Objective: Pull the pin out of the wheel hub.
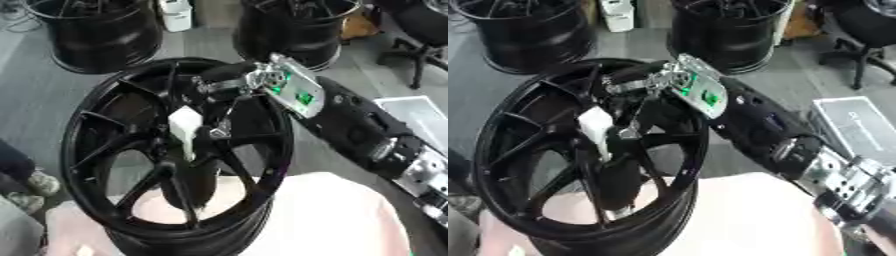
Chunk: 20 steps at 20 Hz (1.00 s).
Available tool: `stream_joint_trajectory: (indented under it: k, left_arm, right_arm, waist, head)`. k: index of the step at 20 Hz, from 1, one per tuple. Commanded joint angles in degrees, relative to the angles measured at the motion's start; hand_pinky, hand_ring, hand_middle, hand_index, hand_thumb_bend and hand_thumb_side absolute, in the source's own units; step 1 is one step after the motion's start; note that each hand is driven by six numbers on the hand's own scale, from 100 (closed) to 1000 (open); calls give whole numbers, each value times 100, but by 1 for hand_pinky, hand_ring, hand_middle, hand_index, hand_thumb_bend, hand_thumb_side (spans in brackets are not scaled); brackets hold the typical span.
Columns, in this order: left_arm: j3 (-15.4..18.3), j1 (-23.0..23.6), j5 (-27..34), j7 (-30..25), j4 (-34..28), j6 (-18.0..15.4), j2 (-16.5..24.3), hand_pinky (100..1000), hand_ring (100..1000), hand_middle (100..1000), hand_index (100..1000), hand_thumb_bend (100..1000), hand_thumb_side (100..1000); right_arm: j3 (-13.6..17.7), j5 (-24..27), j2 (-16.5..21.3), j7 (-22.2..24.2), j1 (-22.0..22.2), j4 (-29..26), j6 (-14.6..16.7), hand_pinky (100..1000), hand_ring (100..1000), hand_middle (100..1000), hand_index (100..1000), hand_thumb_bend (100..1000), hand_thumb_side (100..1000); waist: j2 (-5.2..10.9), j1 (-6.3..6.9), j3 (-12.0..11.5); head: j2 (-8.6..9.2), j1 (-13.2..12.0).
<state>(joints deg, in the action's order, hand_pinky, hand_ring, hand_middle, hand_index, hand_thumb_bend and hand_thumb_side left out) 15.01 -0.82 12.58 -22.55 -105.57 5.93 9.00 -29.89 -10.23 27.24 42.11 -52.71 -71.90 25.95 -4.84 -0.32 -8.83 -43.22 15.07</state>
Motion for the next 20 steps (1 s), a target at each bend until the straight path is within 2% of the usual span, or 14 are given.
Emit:
stream_joint_trajectory:
  k: [1, 2, 3, 7, 9, 11, 14, 15, 16, 18, 20]
  left_arm:
    - [-3, -50, -22, -39, -42, 1, 64, 666, 610, 660, 755, 500, 711]
    - [-4, -51, -23, -42, -39, 4, 71, 666, 610, 660, 755, 499, 713]
    - [-5, -53, -23, -45, -37, 6, 77, 666, 610, 660, 755, 500, 711]
    - [3, -38, -37, -49, -25, 16, 104, 666, 609, 659, 755, 500, 712]
    - [21, -29, -60, -39, -17, 26, 119, 666, 608, 658, 755, 501, 714]
    - [45, -31, -90, -24, -11, 40, 135, 666, 607, 657, 755, 502, 715]
    - [97, -63, -136, 12, -17, 50, 152, 667, 607, 657, 755, 502, 716]
    - [133, -77, -149, 42, -23, 51, 149, 667, 607, 657, 755, 503, 715]
    - [175, -91, -161, 81, -29, 55, 146, 667, 607, 656, 755, 503, 716]
    - [241, -117, -183, 146, -42, 67, 140, 667, 606, 655, 755, 504, 717]
    - [290, -144, -208, 200, -54, 84, 129, 667, 605, 654, 755, 505, 718]
  right_arm:
    - [250, 466, 326, 986, -261, -179, 807, 798, 650, 421, 510, 100, 230]
    - [305, 629, 406, 986, -307, -212, 728, 798, 646, 419, 508, 100, 276]
    - [358, 784, 493, 986, -345, -256, 654, 798, 645, 418, 508, 100, 222]
    - [755, 1463, 1067, 985, -438, -524, 378, 798, 640, 416, 506, 100, 206]
    - [1153, 1867, 1529, 858, -361, -642, 252, 797, 634, 414, 504, 100, 198]
    - [1658, 2299, 2147, 484, -42, -803, 176, 795, 627, 414, 504, 100, 204]
    - [2555, 2860, 3064, -423, 982, -978, 160, 791, 621, 417, 508, 100, 252]
    - [2912, 3008, 3271, -773, 1499, -970, 173, 788, 618, 426, 520, 100, 319]
    - [3337, 3097, 3367, -1158, 2105, -907, 205, 787, 618, 427, 522, 100, 345]
    - [4086, 3059, 3200, -1859, 3193, -670, 254, 782, 614, 458, 558, 100, 426]
    - [4723, 2789, 2707, -2662, 4179, -225, 171, 786, 643, 552, 662, 100, 430]
  waist:
    - [107, -7, 5]
    - [115, -16, 9]
    - [121, -25, 13]
    - [141, -68, 56]
    - [141, -108, 99]
    - [123, -161, 155]
    - [62, -225, 225]
    - [33, -242, 262]
    - [5, -262, 293]
    - [-50, -298, 351]
    - [-102, -325, 395]
  head:
    - [-11, 20]
    - [-13, 21]
    - [-14, 21]
    - [-6, -20]
    - [19, -72]
    - [37, -123]
    - [87, -197]
    - [112, -244]
    - [132, -283]
    - [175, -349]
    - [196, -381]
